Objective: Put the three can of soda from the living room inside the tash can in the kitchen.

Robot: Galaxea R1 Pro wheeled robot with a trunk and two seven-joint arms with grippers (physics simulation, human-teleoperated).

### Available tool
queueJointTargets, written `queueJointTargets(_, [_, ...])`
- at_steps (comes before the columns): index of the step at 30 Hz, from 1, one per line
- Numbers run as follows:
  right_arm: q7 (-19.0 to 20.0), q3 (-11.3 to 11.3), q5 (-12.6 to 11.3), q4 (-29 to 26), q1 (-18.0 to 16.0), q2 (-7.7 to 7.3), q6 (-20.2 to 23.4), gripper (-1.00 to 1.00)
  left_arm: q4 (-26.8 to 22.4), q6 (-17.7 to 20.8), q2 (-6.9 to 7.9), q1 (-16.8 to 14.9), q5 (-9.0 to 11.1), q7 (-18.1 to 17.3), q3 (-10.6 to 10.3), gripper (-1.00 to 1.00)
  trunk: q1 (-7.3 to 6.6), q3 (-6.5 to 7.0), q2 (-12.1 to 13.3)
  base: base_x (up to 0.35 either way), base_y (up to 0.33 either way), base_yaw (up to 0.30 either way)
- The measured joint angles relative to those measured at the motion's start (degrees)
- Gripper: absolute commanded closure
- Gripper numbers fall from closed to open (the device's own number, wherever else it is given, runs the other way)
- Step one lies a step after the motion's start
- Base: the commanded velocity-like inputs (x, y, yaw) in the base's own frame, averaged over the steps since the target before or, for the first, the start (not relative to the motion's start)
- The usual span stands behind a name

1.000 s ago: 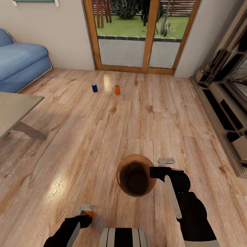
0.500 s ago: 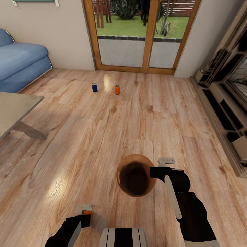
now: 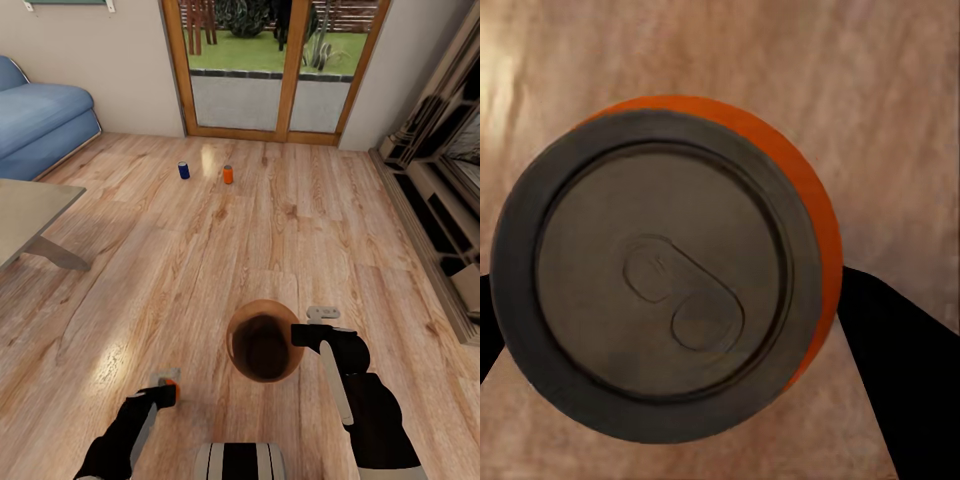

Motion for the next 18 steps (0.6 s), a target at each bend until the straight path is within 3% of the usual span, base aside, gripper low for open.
queueJointTargets(5, [-0.1, 0.0, 0.1, 0.0, 0.0, 0.0, 0.0, 1.0, -15.5, 9.9, -0.25, 0.6, 0.0, -0.9, -0.1, 1.0, 0.0, 0.0, 0.0, 0.0, 0.0, 0.0])
queueJointTargets(9, [0.0, 0.0, 0.0, 0.0, 0.0, 0.01, 0.0, 1.0, -28.2, 17.7, 0.64, 1.1, 0.1, -7.2, -0.1, 1.0, 0.0, 0.0, 0.0, 0.0, 0.0, 0.0])
queueJointTargets(12, [-0.1, 0.0, 0.0, 0.0, 0.0, 0.0, 0.0, 1.0, -32.9, 21.7, 1.32, 2.1, -0.1, -9.9, -0.1, 1.0, 0.0, 0.0, 0.0, 0.0, 0.0, 0.0])
queueJointTargets(18, [0.0, 0.0, 0.0, 0.0, 0.0, 0.0, 0.0, 1.0, -36.5, 23.9, 2.41, 4.1, 0.0, -14.2, 0.0, 1.0, 0.0, 0.0, 0.0, 0.0, 0.0, 0.0])
